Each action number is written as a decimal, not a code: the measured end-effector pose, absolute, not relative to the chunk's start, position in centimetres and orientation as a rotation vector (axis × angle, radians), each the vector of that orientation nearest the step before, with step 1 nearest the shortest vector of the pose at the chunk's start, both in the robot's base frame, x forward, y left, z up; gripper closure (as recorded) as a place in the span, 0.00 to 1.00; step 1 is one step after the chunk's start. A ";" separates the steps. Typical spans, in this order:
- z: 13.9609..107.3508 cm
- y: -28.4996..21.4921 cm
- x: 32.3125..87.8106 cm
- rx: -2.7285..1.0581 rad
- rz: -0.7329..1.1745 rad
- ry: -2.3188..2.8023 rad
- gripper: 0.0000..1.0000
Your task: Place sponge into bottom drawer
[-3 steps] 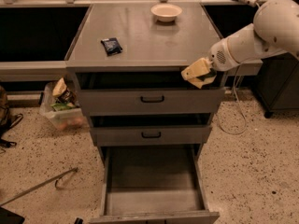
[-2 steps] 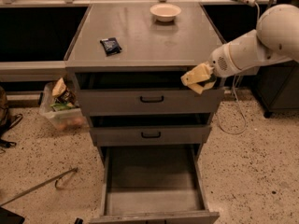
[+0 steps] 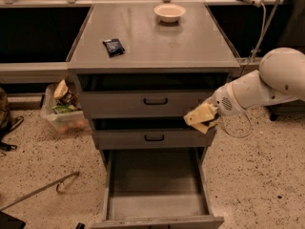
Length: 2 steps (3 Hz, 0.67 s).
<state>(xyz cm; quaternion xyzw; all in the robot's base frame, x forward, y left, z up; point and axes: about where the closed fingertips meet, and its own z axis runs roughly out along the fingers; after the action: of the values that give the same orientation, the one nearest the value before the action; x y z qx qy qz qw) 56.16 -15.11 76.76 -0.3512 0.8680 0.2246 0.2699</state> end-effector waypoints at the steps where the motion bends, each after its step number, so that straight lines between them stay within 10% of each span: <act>1: 76.8 -15.1 56.2 -0.946 0.605 2.339 1.00; 2: 77.0 -14.9 55.9 -0.929 0.603 2.302 1.00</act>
Offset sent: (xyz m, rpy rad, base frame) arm -0.0072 0.0006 0.0080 0.0506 -0.0919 -0.0312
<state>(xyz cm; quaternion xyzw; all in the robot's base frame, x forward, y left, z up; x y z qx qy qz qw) 55.87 -14.92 76.99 -0.3483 0.8625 0.2259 0.2894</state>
